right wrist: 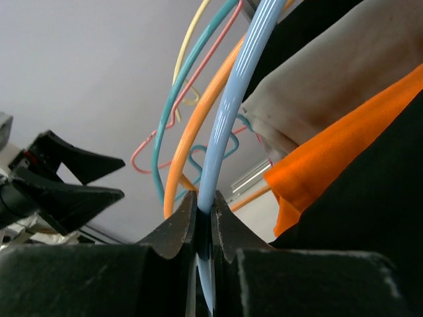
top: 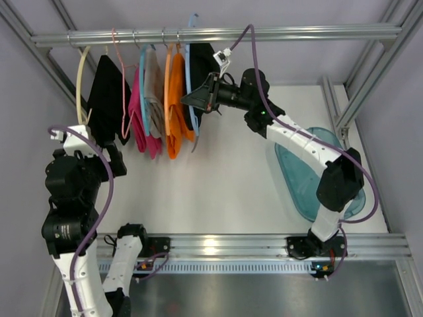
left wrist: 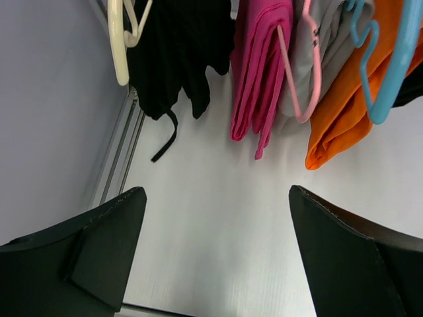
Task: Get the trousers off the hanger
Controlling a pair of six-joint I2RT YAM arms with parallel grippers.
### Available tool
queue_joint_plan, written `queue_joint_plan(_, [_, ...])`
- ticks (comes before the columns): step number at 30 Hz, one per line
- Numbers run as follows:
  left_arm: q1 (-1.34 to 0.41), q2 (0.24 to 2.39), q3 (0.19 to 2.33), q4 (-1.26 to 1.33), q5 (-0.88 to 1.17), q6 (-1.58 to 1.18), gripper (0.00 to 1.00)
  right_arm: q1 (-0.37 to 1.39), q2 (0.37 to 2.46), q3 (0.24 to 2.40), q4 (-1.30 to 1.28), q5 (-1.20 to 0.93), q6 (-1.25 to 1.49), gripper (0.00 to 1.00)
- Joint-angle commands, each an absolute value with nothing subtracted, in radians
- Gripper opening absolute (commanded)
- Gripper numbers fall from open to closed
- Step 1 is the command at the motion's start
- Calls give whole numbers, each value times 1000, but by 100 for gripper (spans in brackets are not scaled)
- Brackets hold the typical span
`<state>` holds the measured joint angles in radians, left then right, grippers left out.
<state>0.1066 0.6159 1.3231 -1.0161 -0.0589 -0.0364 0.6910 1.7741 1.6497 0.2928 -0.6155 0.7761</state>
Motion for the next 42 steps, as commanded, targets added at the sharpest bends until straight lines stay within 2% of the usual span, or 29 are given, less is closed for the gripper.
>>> queue_joint_plan(1, [110,641,1396,-985,-22,-51,95,698,1635,1634,494,-692,667,0])
queue_joint_plan(5, [110,681,1465,-982,44,-67,94,698,1531,1479,508,-703,719,0])
queue_joint_plan(12, [109,752,1586,-925,296,-63,93,699,1336,1319,477,-687,772,0])
queue_joint_plan(16, [110,801,1598,-829,597,-130,92,698,1240,1243,449,-661,790,0])
queue_joint_plan(20, [110,853,1539,-627,799,-306,89,698,1161,1168,427,-641,801,0])
queue_joint_plan(24, [109,925,1470,-367,856,-568,89,690,1085,1118,400,-592,818,0])
queue_joint_plan(28, [72,1014,1465,-168,859,-672,87,670,1029,1075,371,-575,838,0])
queue_joint_plan(33, [-165,1063,1408,-9,781,-667,86,618,999,1035,373,-574,865,0])
queue_joint_plan(35, [-265,1084,1338,141,759,-727,85,598,997,1023,383,-574,891,0])
queue_joint_plan(38, [-340,1161,1322,261,744,-840,83,572,988,1025,367,-578,894,0])
queue_joint_plan(42, [-440,1264,1367,351,742,-857,79,555,974,1034,348,-604,871,0])
